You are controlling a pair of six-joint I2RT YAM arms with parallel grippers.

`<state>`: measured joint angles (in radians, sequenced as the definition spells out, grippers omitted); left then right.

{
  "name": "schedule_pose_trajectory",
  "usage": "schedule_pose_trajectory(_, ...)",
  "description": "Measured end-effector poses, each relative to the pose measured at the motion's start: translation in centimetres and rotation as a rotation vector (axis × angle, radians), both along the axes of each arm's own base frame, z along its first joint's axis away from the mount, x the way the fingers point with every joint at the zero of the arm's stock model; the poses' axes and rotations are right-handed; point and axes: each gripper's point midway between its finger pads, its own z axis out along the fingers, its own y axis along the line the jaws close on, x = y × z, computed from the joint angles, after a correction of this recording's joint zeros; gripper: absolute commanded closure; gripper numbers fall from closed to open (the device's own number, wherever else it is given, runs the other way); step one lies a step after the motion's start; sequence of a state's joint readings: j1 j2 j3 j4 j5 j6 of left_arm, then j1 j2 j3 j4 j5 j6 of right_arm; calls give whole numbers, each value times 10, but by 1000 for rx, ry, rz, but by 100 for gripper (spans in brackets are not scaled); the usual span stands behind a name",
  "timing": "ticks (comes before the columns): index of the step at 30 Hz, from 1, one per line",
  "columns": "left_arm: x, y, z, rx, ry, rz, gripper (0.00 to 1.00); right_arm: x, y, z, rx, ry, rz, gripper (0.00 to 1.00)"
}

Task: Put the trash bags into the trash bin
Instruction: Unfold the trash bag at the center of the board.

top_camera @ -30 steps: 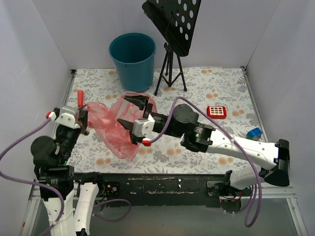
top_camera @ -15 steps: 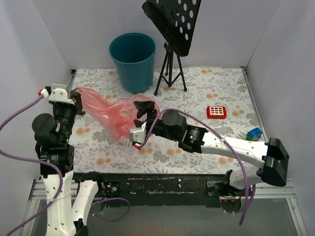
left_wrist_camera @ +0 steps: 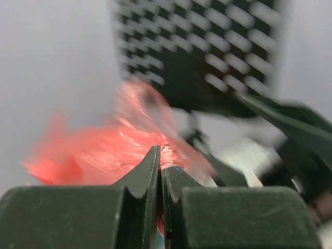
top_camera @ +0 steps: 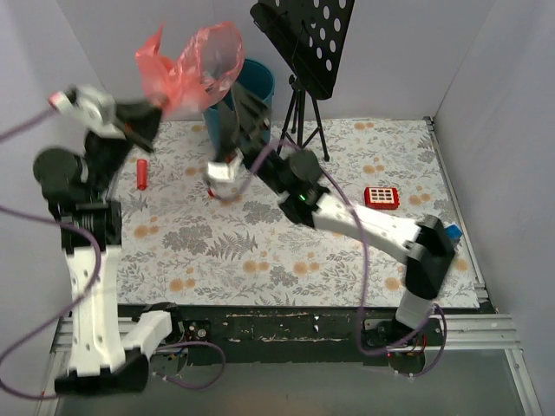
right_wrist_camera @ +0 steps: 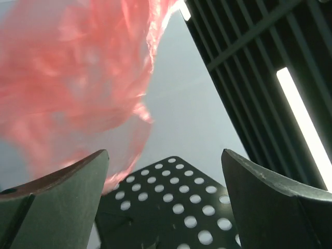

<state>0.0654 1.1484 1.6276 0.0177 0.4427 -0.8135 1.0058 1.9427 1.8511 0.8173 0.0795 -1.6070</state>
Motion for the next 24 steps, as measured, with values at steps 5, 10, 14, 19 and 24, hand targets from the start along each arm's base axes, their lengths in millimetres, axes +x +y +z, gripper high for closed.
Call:
schedule_pose_trajectory(5,-110,-66,-188,355,200,-384,100,-125,-80,-175,-385,137,190,2)
schedule_pose_trajectory(10,-131,-76,-292,315,492,-535,100,-218,-161,-398,-861,424,447,9)
schedule_pose_trajectory(14,-119,-73,-282,253,533,-502,100,-210,-154,-366,-813,505,440,11)
schedule_pose_trajectory(19,-108,-59,-261,227,521,-371,100,-180,-112,-199,-457,561,468,8)
schedule_pose_trajectory(24,-126,-47,-255,318,500,-280,100,-168,-88,-130,-301,567,517,8)
